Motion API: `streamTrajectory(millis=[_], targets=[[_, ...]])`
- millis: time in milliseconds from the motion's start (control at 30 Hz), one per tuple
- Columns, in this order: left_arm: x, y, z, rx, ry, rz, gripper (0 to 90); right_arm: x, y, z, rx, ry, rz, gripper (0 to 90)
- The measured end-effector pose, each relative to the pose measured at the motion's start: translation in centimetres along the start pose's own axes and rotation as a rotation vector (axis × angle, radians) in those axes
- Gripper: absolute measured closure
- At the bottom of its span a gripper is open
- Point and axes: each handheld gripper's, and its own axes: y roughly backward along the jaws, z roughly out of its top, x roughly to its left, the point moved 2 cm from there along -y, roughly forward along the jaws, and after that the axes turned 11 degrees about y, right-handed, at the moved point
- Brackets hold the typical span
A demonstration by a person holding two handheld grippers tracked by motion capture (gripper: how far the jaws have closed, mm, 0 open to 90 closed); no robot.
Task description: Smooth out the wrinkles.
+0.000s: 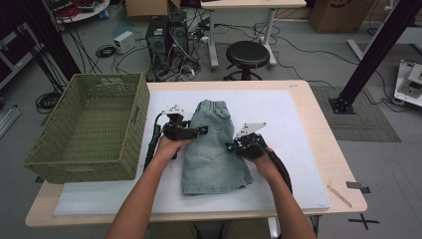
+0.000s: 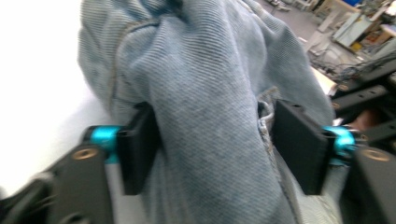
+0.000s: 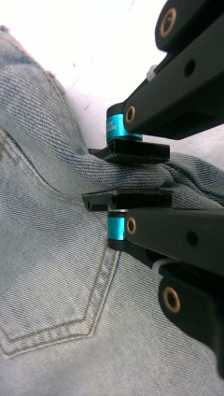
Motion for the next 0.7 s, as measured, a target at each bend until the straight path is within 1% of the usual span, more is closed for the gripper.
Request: streamTrajectory(millis=[33, 100, 133, 167, 200, 233, 267, 300, 333, 367, 400, 433, 467, 500, 567, 633, 700], targets=[[0.1, 0.0, 0.0, -0.001, -0.003, -0.005, 51.7, 0.0, 0.0, 0.0, -0.001, -0.001, 0.002, 80.5], [0.1, 0.1, -0.1, 0.004, -0.011, -0.010, 67.7, 0.0, 0.1, 0.0, 0.000, -0.003, 0.002, 80.4], [-0.2, 0.1, -0.2, -0.002, -0.049, -0.029, 76.7, 0.1, 0.1, 0.1, -0.002, -0.005, 0.001, 80.4], [-0.3, 0.1, -0.3, -0.012, -0.061, -0.032, 79.6, 0.1, 0.1, 0.1, -0.002, -0.006, -0.001, 80.3], [-0.3, 0.1, -0.3, -0.012, -0.061, -0.032, 80.5, 0.1, 0.1, 0.1, -0.002, -0.006, -0.001, 80.3], [-0.7, 0.3, -0.4, -0.044, -0.085, -0.048, 81.1, 0.1, 0.2, 0.0, 0.001, -0.016, -0.007, 80.0], [-0.8, 0.5, -0.5, -0.064, -0.101, -0.066, 81.3, 0.1, 0.3, 0.0, -0.003, -0.023, -0.010, 79.8], [-0.8, 0.5, -0.5, -0.064, -0.101, -0.066, 81.5, 0.1, 0.3, 0.0, -0.003, -0.023, -0.010, 79.8], [-1.1, 0.9, -0.8, -0.104, -0.132, -0.099, 81.7, 0.0, 0.6, -0.1, -0.015, -0.056, -0.013, 78.9], [-1.3, 1.1, -1.0, -0.128, -0.148, -0.125, 81.7, 0.0, 0.7, -0.1, -0.023, -0.067, -0.014, 78.4], [-1.3, 1.1, -1.0, -0.128, -0.148, -0.125, 81.7, 0.0, 0.7, -0.1, -0.023, -0.067, -0.014, 78.4], [-1.7, 1.4, -1.3, -0.151, -0.175, -0.160, 81.8, -0.1, 1.1, -0.4, -0.029, -0.126, -0.012, 73.8], [-2.0, 1.5, -1.4, -0.157, -0.192, -0.168, 81.8, -0.1, 1.2, -0.5, -0.029, -0.149, -0.007, 72.8], [-2.2, 1.6, -1.4, -0.164, -0.207, -0.173, 81.8, -0.2, 1.3, -0.5, -0.028, -0.160, -0.008, 70.4], [-2.6, 1.9, -1.4, -0.171, -0.230, -0.182, 81.8, -0.1, 1.7, -0.5, -0.023, -0.175, -0.031, 64.5], [-2.9, 2.1, -1.4, -0.178, -0.250, -0.193, 81.9, 0.1, 2.5, -0.5, -0.054, -0.189, -0.054, 62.6], [-3.1, 2.3, -1.5, -0.176, -0.278, -0.191, 81.8, 0.2, 3.4, -0.5, -0.091, -0.202, -0.080, 59.1]])
